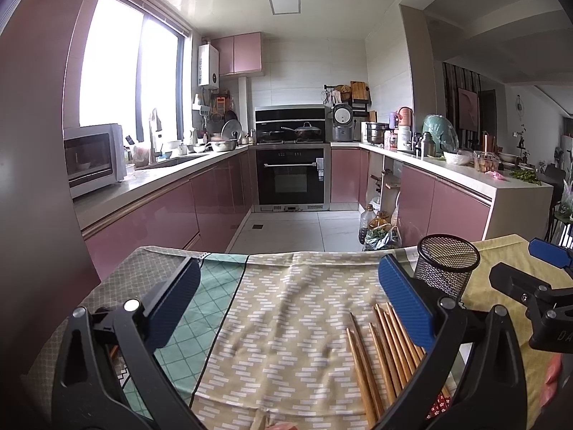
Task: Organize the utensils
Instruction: 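Lower the left gripper onto a wooden chopstick and close it while the right gripper grasps another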
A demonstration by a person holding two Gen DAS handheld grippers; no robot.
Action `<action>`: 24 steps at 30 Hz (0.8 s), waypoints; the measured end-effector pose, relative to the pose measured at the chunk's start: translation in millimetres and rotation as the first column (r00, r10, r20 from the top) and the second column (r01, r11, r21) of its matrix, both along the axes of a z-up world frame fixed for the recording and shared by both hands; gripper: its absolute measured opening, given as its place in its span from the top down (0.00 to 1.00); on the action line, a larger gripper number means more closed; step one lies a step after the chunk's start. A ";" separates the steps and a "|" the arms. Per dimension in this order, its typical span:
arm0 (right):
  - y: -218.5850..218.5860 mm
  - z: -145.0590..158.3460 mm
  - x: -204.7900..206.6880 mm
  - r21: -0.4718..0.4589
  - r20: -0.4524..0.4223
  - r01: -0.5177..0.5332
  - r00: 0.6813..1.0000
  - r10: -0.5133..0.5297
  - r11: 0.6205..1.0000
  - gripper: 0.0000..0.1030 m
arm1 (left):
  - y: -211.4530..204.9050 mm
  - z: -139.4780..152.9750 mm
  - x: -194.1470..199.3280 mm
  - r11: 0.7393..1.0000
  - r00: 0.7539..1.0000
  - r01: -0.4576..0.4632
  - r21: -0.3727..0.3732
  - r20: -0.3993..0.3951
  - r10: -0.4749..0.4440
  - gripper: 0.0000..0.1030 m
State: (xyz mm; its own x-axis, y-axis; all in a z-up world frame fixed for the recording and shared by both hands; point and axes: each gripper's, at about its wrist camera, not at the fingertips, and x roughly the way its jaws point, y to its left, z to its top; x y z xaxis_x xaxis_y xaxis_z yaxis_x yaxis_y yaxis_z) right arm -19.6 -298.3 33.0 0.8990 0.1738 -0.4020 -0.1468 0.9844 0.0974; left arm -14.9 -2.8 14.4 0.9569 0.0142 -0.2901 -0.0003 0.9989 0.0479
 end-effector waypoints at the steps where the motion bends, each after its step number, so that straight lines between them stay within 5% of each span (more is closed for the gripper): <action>1: -0.3 -0.2 -0.1 0.000 -0.002 -0.002 1.000 0.002 1.000 0.06 | 0.1 -0.5 0.4 1.000 1.000 0.002 0.000 -0.003 -0.002 0.05; 11: 7.4 -19.6 10.8 -0.014 -0.132 -0.068 0.989 0.066 0.998 0.07 | 1.5 -14.1 13.4 0.999 0.993 0.043 0.004 -0.115 -0.042 0.05; 17: 19.9 -57.5 29.6 -0.036 -0.340 -0.144 0.932 0.124 0.989 0.40 | -4.6 -45.4 37.9 0.989 0.940 0.147 0.022 -0.315 -0.133 0.18; 24: 25.9 -86.5 42.4 -0.006 -0.460 -0.177 0.874 0.154 0.984 0.74 | -13.9 -86.9 59.3 0.972 0.848 0.236 0.004 -0.488 -0.204 0.34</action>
State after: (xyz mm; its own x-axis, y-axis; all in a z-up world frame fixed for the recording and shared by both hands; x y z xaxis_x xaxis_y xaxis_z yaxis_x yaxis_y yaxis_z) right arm 22.8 -272.4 -53.5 0.5735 0.2751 -0.7717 -0.2583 0.9546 0.1483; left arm 44.4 -16.7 -72.5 0.6776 -0.1475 -0.7205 0.2585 0.9649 0.0456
